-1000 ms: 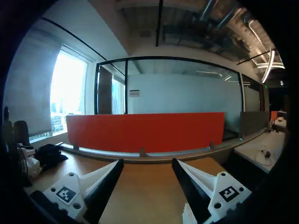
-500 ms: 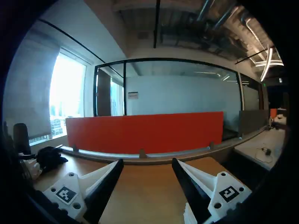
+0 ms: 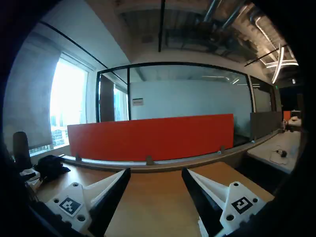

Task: Fold towel

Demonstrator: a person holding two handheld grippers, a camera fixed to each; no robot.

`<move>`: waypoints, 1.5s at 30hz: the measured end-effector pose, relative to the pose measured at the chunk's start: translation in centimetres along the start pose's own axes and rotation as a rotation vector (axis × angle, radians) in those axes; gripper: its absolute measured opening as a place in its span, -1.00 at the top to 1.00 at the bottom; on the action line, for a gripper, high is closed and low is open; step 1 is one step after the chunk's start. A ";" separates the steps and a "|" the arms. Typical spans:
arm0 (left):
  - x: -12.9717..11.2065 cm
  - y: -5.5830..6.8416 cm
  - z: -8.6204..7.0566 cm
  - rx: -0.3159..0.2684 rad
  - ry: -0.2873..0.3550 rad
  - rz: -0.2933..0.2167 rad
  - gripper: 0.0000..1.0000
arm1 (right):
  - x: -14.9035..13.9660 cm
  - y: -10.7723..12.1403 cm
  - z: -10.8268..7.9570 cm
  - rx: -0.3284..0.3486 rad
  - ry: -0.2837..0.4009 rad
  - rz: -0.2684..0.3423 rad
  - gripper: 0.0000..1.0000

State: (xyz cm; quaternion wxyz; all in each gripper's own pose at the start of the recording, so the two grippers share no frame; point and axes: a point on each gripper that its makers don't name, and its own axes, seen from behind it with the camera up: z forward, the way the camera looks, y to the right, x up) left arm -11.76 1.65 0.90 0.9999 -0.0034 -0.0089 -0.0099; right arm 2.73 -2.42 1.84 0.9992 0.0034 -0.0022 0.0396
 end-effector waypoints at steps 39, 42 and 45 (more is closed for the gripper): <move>-4.3 -1.1 -0.5 0.023 0.033 0.010 -0.87 | -4.0 -1.0 0.6 0.033 -0.049 -0.033 -1.00; -4.3 -1.1 -0.4 0.021 0.033 0.007 -0.87 | -4.3 -1.1 0.6 0.035 -0.053 -0.029 -1.00; -4.3 -1.2 -0.4 0.026 0.033 0.007 -0.88 | -4.5 -1.1 0.6 0.038 -0.056 -0.027 -1.00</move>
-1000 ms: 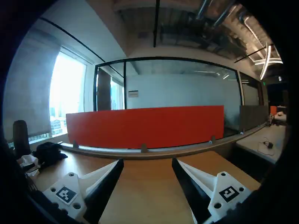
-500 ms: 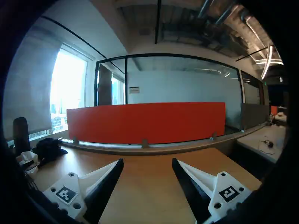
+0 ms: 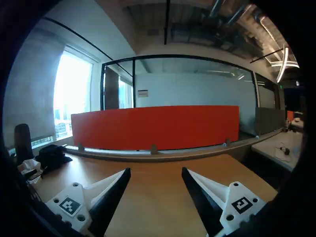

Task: Fold towel

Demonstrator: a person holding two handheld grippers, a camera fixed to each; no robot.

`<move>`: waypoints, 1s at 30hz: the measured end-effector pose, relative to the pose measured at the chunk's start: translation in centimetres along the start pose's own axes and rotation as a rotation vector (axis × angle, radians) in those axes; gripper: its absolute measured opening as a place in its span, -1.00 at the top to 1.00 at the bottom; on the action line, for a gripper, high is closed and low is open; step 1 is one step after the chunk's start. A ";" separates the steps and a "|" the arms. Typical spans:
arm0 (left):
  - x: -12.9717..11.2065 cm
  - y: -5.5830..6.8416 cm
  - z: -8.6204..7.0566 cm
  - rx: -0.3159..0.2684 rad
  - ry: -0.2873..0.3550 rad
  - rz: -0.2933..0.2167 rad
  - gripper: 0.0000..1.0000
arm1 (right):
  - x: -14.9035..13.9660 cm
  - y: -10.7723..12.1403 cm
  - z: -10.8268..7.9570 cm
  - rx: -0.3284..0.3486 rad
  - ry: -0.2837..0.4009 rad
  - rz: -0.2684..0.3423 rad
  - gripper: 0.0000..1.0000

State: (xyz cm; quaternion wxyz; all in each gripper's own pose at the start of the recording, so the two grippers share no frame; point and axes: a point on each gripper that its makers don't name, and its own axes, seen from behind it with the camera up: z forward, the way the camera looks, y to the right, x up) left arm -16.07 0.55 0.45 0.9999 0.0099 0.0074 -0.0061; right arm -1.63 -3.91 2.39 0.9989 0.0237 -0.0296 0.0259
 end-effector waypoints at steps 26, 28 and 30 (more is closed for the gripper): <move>-0.1 0.1 -0.1 -0.001 -0.002 0.005 -0.87 | 1.4 2.5 -0.1 -0.020 0.085 0.010 -1.00; -0.1 0.2 -0.1 -0.001 -0.002 0.005 -0.87 | 1.4 3.1 -0.2 -0.024 0.100 0.006 -1.00; -0.1 0.2 -0.1 -0.001 -0.002 0.005 -0.87 | 1.2 3.7 -0.3 -0.028 0.111 0.000 -1.00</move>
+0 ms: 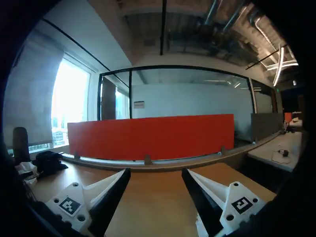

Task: Fold towel

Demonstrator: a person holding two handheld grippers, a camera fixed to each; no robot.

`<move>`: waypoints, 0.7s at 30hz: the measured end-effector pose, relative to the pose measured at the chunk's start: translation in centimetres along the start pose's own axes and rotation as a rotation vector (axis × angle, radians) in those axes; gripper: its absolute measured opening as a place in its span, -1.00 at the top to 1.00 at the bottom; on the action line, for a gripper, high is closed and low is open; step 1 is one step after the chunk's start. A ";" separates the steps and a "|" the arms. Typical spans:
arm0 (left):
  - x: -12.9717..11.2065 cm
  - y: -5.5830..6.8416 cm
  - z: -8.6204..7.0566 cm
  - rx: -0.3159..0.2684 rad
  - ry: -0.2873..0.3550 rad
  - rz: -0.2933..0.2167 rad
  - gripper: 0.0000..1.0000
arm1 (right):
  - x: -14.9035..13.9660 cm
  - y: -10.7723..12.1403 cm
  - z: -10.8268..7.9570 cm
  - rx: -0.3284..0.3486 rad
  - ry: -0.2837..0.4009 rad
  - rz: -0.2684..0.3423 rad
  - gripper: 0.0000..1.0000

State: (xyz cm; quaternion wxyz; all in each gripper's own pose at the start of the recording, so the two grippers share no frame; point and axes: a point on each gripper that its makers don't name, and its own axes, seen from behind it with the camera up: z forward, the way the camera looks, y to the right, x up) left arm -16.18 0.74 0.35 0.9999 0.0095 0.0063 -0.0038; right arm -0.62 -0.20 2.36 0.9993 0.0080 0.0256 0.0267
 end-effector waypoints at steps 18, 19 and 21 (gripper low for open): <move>0.0 0.1 0.0 0.000 0.000 0.000 -0.87 | -7.1 2.4 -2.0 -0.018 -0.016 -0.006 -1.00; 0.0 0.1 0.0 0.000 0.000 0.000 -0.87 | -7.3 2.4 -2.0 -0.019 -0.014 -0.014 -1.00; 0.0 0.1 0.0 0.000 0.000 0.000 -0.88 | -8.0 2.3 -2.2 -0.020 -0.011 -0.028 -1.00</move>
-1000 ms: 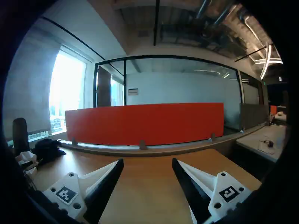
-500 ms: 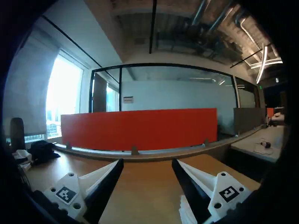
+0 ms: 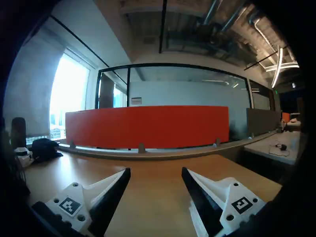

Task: Fold towel

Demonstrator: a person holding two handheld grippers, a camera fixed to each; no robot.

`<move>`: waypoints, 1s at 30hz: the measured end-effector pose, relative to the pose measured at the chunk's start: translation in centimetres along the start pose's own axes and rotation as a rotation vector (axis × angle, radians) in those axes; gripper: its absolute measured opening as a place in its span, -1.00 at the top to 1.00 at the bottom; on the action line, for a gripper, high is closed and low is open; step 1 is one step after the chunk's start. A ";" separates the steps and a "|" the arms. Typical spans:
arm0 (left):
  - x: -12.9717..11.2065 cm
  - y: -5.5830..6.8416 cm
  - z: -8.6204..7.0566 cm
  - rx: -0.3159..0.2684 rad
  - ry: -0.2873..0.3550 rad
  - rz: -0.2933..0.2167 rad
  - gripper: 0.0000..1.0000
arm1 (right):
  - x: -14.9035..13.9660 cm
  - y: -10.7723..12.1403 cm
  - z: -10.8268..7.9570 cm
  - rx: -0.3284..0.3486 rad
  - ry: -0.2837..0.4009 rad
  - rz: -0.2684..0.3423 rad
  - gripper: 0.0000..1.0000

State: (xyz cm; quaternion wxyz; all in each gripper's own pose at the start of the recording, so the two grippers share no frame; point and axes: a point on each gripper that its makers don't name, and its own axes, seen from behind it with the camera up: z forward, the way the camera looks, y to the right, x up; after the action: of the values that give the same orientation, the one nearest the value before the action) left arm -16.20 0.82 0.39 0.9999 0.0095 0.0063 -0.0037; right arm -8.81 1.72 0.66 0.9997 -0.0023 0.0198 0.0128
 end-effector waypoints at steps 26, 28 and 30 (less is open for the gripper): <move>0.1 0.1 0.0 0.000 0.000 0.000 -0.88 | -4.5 0.3 -0.1 -0.017 -0.022 0.018 -1.00; 0.0 0.1 -0.1 0.000 0.000 0.000 -0.88 | -4.7 0.1 -0.1 -0.016 -0.022 0.010 -1.00; 0.0 0.1 -0.1 0.000 0.000 0.000 -0.88 | -4.9 -0.1 -0.2 -0.014 -0.024 0.000 -1.00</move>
State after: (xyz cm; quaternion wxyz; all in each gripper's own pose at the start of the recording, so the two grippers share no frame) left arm -16.16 0.90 0.32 0.9999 0.0095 0.0063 -0.0036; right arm -13.69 1.47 0.69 0.9998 -0.0090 0.0078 0.0128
